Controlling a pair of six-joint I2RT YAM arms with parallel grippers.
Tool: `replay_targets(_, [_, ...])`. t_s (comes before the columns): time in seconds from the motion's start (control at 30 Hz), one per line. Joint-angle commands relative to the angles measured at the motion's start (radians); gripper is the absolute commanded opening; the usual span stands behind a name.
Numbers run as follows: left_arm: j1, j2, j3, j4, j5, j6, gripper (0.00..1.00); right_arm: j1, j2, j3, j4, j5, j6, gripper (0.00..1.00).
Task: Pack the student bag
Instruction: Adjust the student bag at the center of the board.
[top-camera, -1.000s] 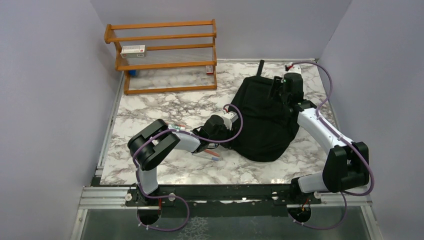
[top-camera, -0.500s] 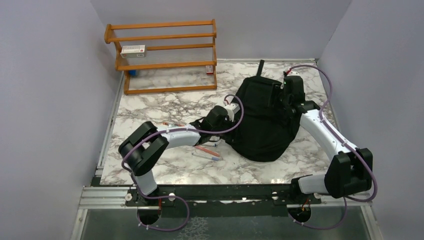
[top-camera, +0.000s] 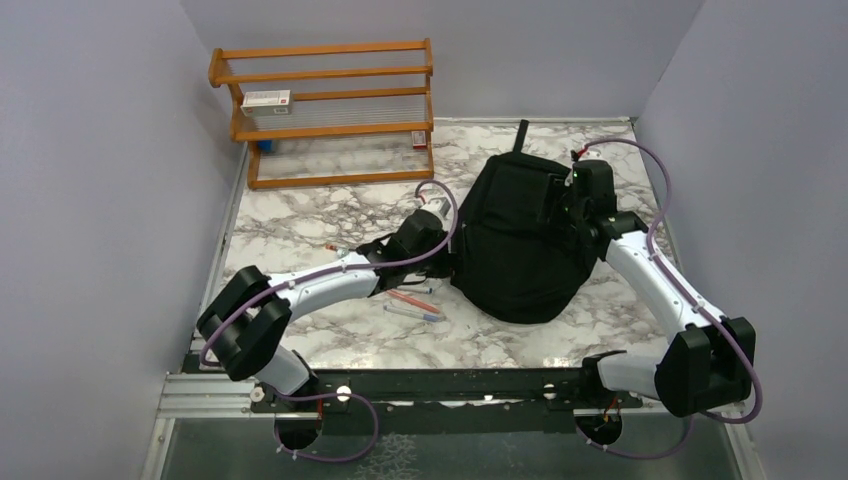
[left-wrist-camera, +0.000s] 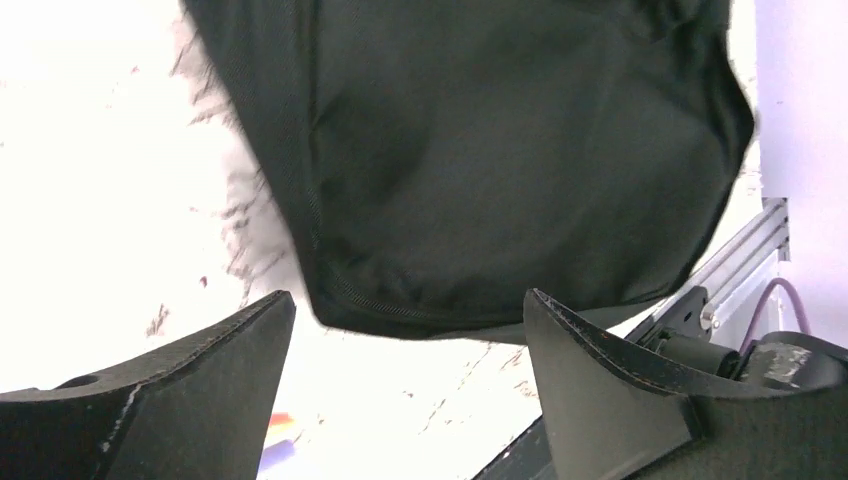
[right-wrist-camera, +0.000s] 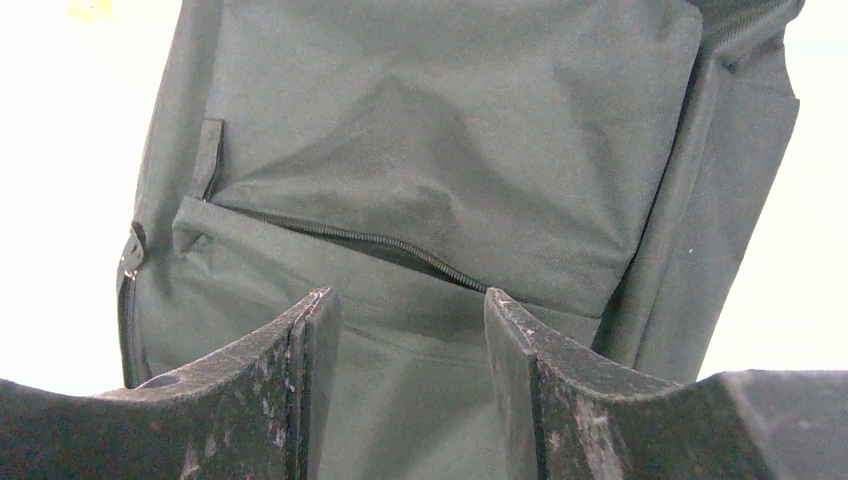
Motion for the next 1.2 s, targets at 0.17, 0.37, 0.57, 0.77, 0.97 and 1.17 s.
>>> replay_targets(0.17, [0.003, 0.081, -0.05, 0.029, 0.026, -0.129, 0.87, -0.004, -0.04, -0.032, -0.027, -0.035, 0.018, 0.6])
replay_targets(0.37, [0.007, 0.161, 0.005, 0.096, 0.068, -0.117, 0.73, -0.004, -0.05, -0.048, -0.028, -0.04, 0.018, 0.6])
replay_targets(0.57, [0.066, 0.218, 0.03, 0.102, 0.139, -0.093, 0.38, -0.004, -0.057, -0.065, -0.027, -0.039, 0.02, 0.6])
replay_targets(0.77, [0.207, 0.267, 0.132, 0.004, 0.177, 0.052, 0.06, -0.004, -0.034, -0.09, -0.002, -0.027, 0.01, 0.6])
replay_targets(0.97, [0.325, 0.424, 0.448, -0.237, 0.168, 0.307, 0.01, -0.004, -0.04, -0.102, 0.026, -0.047, 0.022, 0.6])
replay_targets(1.17, [0.374, 0.662, 0.859, -0.427, 0.138, 0.468, 0.24, -0.004, -0.038, -0.099, 0.03, -0.133, -0.003, 0.6])
